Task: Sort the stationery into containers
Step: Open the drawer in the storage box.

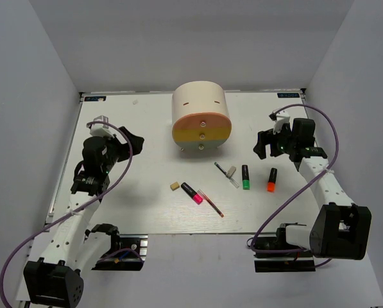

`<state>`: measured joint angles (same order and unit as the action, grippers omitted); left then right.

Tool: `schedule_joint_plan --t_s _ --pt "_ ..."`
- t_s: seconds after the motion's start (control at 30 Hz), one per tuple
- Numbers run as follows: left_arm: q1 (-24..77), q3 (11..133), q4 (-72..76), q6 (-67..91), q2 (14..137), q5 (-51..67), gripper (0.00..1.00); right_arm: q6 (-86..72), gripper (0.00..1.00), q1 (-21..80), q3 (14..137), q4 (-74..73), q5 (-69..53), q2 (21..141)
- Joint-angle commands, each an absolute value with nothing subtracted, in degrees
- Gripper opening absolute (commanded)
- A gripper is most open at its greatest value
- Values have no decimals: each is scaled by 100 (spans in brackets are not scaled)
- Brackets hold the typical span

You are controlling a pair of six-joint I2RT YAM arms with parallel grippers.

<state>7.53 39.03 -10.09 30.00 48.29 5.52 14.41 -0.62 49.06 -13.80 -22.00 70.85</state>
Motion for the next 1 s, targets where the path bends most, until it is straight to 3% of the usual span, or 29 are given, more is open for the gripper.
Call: schedule_joint_plan --t_s 0.0,0.3,0.4,0.43,0.53,0.6,0.67,0.77,0.8,0.97 --pt "773 3902 -914 2918 4868 1019 100 1626 90 -62 4939 -1485 -2486 6987" --pt "773 3736 -1036 3111 4975 1072 100 2355 90 -53 5018 -1924 -3857 7013" --pt "773 3735 -1099 3164 5027 1072 100 2268 57 -27 5141 -2048 -4305 7119" --pt "773 3666 -1099 3164 5080 1133 97 2111 40 -9 5203 -2048 -4515 7128" --pt "773 3604 -1169 3164 5132 1291 85 1540 24 200 5291 -1908 -4816 7233" --pt "773 3411 -1169 3164 5194 1379 70 1126 29 386 5405 -1802 -4939 7347" --pt "773 3270 -1169 3164 5264 1520 64 933 42 676 5449 -1592 -4948 7426" --pt "773 3270 -1169 3217 5536 1678 68 47 58 1001 5467 -1047 -4782 7532" --pt "773 3270 -1169 3217 5607 1679 75 -348 60 1080 5519 -959 -4738 7628" --pt "826 3331 -1222 3217 5854 1731 80 -1730 66 1537 5940 -80 -4755 8076"
